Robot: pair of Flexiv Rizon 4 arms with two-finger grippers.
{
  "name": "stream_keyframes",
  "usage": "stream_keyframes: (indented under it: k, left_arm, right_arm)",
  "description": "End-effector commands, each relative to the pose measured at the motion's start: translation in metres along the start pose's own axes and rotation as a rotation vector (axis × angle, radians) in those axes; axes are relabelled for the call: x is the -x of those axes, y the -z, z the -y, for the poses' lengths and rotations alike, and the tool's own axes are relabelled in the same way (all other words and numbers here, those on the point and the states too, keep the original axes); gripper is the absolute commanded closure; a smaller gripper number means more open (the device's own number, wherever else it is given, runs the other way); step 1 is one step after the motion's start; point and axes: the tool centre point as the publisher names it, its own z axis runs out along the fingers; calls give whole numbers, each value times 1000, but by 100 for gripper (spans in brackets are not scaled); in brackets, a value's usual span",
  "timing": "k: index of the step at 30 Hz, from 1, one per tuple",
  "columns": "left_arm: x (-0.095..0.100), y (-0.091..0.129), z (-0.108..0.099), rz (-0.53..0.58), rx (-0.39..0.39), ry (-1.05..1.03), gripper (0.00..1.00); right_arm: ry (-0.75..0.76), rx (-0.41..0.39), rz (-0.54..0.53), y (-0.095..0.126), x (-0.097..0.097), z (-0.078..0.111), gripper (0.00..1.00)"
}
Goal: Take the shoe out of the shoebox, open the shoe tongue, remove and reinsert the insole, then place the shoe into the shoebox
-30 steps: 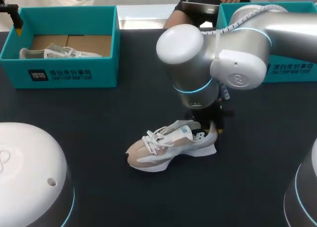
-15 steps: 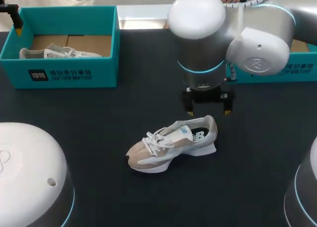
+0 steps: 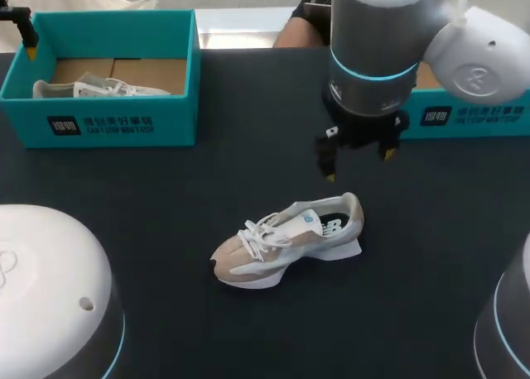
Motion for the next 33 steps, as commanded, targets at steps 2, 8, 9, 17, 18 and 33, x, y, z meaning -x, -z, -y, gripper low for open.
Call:
stream_keyframes:
  k: [2,8,9,17,18,33]
  left_arm:
    - [0,0,1,-2,1,-1,0]
    - [0,0,1,-2,1,-1,0]
    - [0,0,1,-2,1,-1,0]
    - [0,0,1,-2,1,-1,0]
    - [0,0,1,-2,1,-1,0]
    - [0,0,1,-2,1,-1,0]
  right_arm:
    - [0,2,-48,-4,3,1,0]
    - [148,50,-69,-8,2,0,0]
    - [252,59,-97,-12,2,0,0]
    - [716,252,-212,-32,20,17,0]
    - [763,290,-250,-34,20,17,0]
    - [914,373,-290,-38,22,17,0]
